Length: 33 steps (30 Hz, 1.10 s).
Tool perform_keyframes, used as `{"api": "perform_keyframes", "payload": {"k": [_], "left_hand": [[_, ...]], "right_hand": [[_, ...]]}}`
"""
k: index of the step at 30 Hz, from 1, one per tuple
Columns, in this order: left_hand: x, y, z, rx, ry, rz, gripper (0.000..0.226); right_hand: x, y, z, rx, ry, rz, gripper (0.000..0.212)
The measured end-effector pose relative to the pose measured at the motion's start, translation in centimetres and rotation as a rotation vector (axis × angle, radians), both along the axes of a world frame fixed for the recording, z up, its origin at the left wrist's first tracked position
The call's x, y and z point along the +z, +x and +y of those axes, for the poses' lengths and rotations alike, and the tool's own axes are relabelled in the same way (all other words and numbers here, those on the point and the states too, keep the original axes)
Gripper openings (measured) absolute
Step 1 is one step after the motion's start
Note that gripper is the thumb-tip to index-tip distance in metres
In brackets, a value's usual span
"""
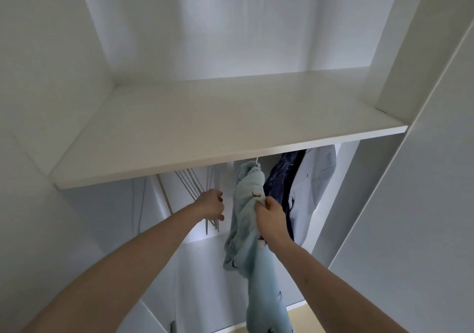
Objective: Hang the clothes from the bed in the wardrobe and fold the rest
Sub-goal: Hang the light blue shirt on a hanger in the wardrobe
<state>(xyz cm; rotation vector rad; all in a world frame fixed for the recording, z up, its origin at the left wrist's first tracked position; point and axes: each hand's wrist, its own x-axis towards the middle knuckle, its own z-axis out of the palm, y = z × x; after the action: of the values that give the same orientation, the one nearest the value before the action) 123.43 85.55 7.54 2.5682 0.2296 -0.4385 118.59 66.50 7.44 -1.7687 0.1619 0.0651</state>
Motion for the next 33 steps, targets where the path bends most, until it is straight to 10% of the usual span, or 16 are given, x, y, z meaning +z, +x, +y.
{"api": "perform_keyframes", "payload": {"k": [23, 33], "left_hand": [[-0.5, -0.2, 0.8, 0.039, -0.208, 0.031, 0.087], [-1.6, -0.5, 0.1, 0.098, -0.451, -0.036, 0.055]], "right_hand": [[1.0, 14.1, -1.3, 0.076, -0.475, -0.069, 0.02], [-3.6, 14.7, -3.3, 0.129, -0.648, -0.023, 0.018]]}}
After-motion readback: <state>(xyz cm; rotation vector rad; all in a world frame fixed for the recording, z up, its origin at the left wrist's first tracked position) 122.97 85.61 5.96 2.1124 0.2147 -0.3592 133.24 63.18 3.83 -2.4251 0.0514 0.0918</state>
